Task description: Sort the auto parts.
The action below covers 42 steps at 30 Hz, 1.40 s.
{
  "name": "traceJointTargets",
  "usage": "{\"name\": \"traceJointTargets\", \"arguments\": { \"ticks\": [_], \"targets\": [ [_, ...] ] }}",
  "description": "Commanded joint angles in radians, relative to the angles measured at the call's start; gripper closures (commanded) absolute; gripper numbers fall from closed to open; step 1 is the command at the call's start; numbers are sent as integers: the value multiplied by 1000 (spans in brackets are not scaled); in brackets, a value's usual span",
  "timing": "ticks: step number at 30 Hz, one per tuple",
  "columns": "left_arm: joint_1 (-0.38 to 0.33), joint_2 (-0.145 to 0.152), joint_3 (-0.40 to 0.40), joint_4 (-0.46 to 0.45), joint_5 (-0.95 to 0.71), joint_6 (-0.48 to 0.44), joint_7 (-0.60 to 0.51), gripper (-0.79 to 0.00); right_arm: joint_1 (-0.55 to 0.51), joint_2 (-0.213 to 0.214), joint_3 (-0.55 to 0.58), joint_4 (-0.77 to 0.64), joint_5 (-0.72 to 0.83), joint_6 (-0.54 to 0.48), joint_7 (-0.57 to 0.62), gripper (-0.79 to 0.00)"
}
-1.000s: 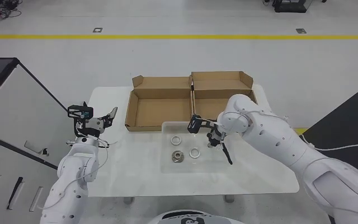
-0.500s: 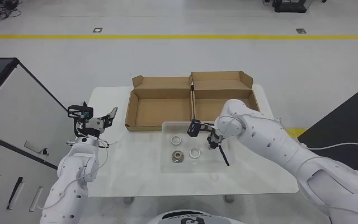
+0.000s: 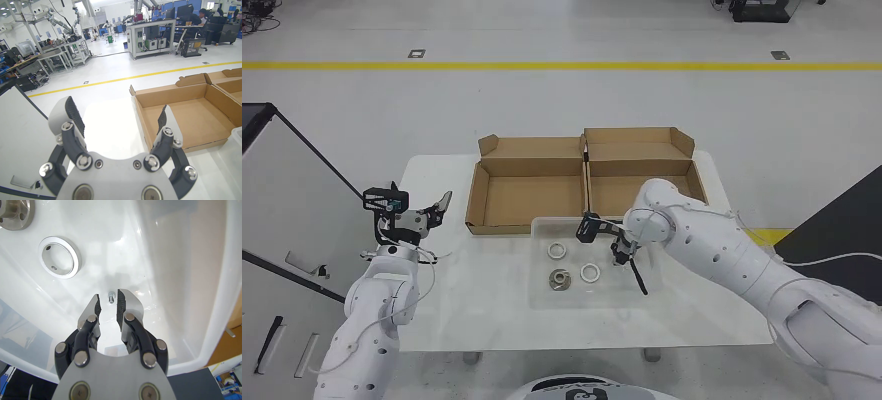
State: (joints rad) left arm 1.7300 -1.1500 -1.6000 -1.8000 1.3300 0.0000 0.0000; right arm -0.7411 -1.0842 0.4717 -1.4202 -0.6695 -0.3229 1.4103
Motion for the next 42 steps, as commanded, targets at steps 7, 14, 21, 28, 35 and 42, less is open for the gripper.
{"name": "traceJointTargets", "arguments": {
  "ticks": [7,14,21,28,35,42],
  "targets": [
    [0,0,0,0,0,0,0,-785,-2,-8,-4,18,-9,0,-3,-185],
    [0,0,0,0,0,0,0,-785,-2,-13,-3,30,-14,-2,-5,-188],
    [0,0,0,0,0,0,0,-785,-4,-18,-2,43,-13,-8,-9,-182],
    [0,0,0,0,0,0,0,-785,-2,-25,-4,61,-13,-14,-8,-102],
    [0,0,0,0,0,0,0,-785,4,-32,-4,64,-27,1,-4,0],
    [0,0,0,0,0,0,0,-785,5,-12,56,-42,14,15,42,0]
  ]
}}
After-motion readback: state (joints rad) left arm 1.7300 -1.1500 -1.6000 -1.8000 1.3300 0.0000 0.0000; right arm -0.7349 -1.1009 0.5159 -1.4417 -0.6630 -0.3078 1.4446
